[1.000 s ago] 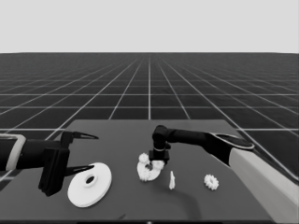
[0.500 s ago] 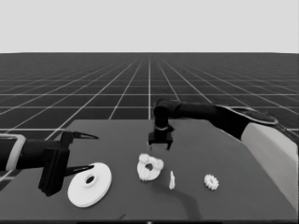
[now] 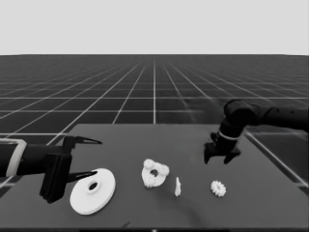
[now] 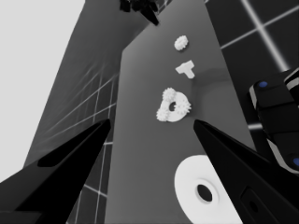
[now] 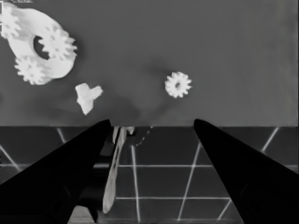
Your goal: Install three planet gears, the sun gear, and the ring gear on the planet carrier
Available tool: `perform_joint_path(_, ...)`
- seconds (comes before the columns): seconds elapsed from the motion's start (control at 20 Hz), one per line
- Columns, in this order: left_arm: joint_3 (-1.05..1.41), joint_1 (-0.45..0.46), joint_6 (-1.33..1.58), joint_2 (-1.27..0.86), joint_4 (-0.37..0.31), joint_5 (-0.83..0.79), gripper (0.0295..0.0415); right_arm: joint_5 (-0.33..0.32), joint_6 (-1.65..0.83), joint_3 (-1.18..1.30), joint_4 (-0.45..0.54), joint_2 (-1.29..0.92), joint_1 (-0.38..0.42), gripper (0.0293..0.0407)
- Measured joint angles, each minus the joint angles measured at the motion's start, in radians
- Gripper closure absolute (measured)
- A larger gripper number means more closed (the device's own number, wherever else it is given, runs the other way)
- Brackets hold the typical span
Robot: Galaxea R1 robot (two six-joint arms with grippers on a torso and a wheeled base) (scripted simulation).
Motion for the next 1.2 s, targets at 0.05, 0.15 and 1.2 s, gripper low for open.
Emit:
perform_joint_path(0.05,0.0,0.0,0.0,0.0,0.0,0.0,0.0326,-0.006,-0.066,0.001,0.002,-0.076,0.005,0.0315)
perform_joint_path(0.15,0.0,0.0,0.0,0.0,0.0,0.0,0.0326,-0.012,-0.137,-0.012,0.004,-0.139,0.009,0.0315)
perform_joint_path(1.2,0.0,0.0,0.0,0.0,0.0,0.0,0.0326,0.23,-0.216,-0.174,-0.421,-0.092,-0.476,0.039)
